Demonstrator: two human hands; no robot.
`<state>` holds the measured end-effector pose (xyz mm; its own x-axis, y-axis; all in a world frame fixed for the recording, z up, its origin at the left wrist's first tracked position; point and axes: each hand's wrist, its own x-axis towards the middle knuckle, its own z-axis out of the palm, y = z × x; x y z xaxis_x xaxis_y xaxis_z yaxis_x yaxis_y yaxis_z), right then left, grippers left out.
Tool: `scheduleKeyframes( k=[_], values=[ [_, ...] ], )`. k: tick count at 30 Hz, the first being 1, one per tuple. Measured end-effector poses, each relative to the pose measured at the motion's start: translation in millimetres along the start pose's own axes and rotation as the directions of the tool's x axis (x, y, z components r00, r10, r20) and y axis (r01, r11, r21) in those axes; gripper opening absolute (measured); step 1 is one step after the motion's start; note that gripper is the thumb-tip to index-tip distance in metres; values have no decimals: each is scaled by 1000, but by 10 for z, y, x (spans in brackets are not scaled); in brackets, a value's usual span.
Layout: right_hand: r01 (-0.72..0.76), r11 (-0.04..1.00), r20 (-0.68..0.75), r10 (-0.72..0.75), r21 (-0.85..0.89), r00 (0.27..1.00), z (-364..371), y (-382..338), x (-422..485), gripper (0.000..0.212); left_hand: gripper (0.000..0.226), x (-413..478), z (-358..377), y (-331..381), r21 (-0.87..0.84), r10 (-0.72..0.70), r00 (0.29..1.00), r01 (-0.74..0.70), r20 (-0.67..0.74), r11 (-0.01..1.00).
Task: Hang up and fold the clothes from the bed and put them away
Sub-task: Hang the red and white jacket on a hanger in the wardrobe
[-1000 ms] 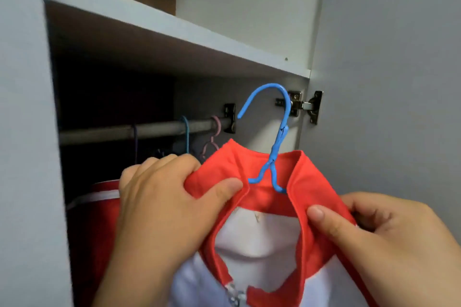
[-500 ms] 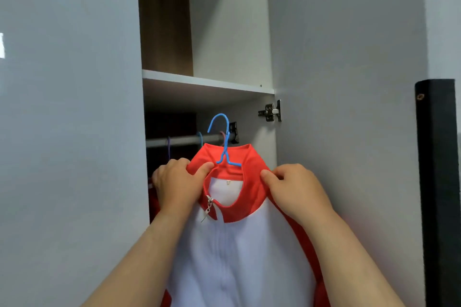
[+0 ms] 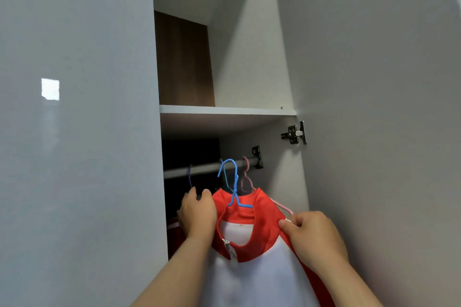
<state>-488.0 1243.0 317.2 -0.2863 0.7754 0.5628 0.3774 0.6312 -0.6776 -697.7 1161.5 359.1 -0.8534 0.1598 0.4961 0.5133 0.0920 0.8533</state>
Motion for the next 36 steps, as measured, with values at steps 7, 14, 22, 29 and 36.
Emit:
scheduleKeyframes(
  k=[7, 14, 22, 29, 36],
  values=[
    [-49, 994, 106, 39, 93, 994, 120, 218, 126, 30, 57, 537, 310, 52, 46, -228, 967, 235, -112, 971],
    [-39, 994, 125, 26, 107, 992, 146, 334, 158, 40, 45, 1058, 530, -83, 59, -455, 885, 451, 95, 890],
    [-63, 989, 146, 43, 135, 988, 42, 379, 54, 23, 34, 1036, 817, -192, -12, -273, 901, 295, 336, 956],
    [-55, 982, 175, 24, 180, 984, -12, 425, 7, 20, 19, 819, 850, 19, -104, -173, 892, 237, 418, 966],
    [-63, 978, 234, 15, 200, 972, -22, 517, -114, 25, 30, 788, 913, -1, -105, -238, 778, 361, 581, 927]
  ],
)
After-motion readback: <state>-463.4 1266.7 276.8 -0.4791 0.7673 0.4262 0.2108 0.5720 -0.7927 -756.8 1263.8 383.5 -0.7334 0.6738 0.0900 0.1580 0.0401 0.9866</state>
